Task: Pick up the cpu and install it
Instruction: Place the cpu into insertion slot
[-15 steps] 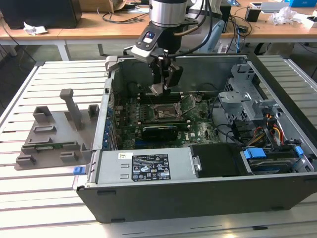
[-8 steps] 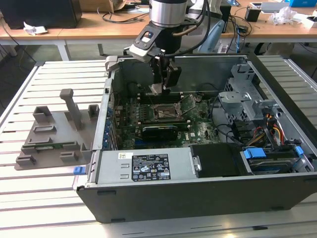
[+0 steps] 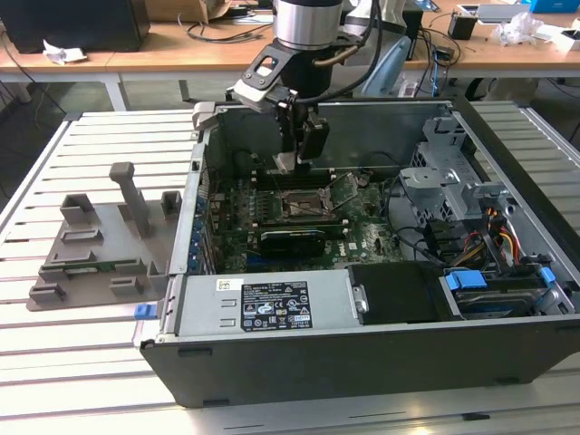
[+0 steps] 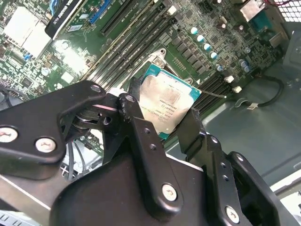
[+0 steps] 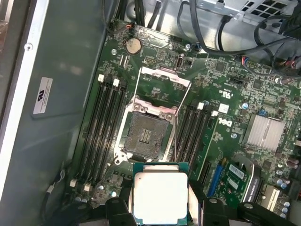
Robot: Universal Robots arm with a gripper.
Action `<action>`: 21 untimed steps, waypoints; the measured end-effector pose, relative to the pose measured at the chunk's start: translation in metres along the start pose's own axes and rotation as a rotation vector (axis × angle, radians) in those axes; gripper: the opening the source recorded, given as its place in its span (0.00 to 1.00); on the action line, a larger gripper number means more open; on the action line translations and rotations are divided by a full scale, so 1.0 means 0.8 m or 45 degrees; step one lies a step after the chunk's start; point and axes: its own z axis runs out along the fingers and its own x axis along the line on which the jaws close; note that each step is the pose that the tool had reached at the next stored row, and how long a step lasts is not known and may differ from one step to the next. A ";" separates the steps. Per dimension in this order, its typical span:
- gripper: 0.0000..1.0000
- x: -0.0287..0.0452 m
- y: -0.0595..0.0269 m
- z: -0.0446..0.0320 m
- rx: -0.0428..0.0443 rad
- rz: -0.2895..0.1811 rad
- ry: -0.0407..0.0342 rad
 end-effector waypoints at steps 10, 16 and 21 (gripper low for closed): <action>0.55 0.0000 0.000 0.0000 0.002 0.123 0.0071; 0.55 0.0000 0.000 0.0000 0.003 0.217 0.0124; 0.55 0.0000 0.000 0.0002 0.005 0.311 0.0155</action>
